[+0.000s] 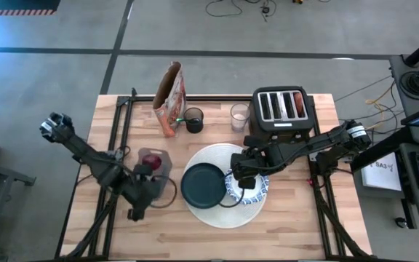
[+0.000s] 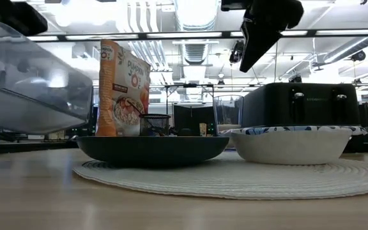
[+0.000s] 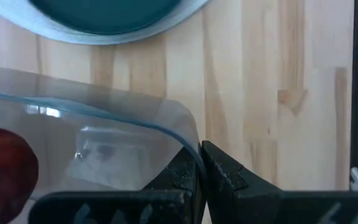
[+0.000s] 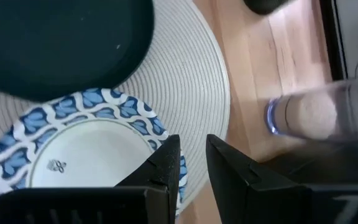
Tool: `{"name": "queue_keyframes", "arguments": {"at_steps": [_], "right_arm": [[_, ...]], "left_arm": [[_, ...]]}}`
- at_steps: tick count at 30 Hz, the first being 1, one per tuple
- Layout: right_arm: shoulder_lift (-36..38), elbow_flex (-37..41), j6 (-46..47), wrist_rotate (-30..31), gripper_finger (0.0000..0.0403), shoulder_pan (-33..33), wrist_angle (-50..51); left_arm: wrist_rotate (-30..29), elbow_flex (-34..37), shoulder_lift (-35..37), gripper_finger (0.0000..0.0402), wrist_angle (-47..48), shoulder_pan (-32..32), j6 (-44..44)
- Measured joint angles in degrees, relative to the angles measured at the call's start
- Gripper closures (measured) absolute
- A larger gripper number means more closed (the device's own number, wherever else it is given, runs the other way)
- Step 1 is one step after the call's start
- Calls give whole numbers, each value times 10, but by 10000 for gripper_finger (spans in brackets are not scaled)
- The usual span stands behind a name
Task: Arrange a breakfast setting
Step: Move the black bin with the red apple to the bottom right of the table
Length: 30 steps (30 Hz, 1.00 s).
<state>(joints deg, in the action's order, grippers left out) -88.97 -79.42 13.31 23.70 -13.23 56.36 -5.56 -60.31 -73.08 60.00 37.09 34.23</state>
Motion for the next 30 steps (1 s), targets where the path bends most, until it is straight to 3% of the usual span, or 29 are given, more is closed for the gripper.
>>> {"name": "queue_keyframes", "arguments": {"at_steps": [8, 15, 23, 30], "right_arm": [[-1, 0, -168, -4, 323, -5, -56], [-1, 0, -230, -80, 295, -26, -127], [-1, 0, -371, -96, 280, -64, -187], [-2, -19, -387, -91, 283, -87, -224]], "left_arm": [[-38, -99, -86, 402, 49, 32, -96], [-55, -187, -165, 401, 109, 30, -206], [-100, -204, -198, 401, 95, 18, -273], [-100, -206, -215, 401, 39, 3, -357]]}}
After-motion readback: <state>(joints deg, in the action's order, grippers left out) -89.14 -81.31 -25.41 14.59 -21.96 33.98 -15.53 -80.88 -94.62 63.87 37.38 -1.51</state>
